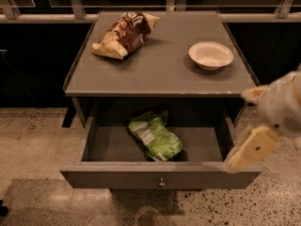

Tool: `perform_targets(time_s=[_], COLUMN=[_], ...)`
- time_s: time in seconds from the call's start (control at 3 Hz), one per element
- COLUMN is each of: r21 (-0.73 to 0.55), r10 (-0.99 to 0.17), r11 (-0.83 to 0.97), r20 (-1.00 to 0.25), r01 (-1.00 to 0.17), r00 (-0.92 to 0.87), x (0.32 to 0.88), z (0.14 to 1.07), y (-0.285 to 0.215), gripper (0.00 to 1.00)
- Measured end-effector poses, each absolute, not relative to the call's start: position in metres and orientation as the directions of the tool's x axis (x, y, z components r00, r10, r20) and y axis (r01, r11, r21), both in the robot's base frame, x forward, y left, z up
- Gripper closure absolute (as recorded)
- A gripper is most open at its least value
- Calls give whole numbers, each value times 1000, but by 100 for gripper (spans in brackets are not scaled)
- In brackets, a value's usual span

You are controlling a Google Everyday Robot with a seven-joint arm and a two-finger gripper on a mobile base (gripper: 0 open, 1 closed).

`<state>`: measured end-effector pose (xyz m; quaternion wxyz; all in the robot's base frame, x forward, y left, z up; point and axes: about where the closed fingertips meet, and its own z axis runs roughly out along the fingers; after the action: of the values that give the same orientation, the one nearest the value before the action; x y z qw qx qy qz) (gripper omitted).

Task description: Pick green rice chip bag from top drawer and place on counter

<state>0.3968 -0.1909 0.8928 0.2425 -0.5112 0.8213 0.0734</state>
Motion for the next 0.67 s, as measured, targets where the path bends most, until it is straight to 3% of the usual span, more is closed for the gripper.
perform_targets(time_s=[0.33, 0.67], r21=[53, 37], r10=[-679, -646], r11=[528, 562], r20=[-574, -605], r01=[-848, -827], r00=[-458, -466], x=[413, 434], z=[801, 790], y=[-163, -165], gripper=[0, 0])
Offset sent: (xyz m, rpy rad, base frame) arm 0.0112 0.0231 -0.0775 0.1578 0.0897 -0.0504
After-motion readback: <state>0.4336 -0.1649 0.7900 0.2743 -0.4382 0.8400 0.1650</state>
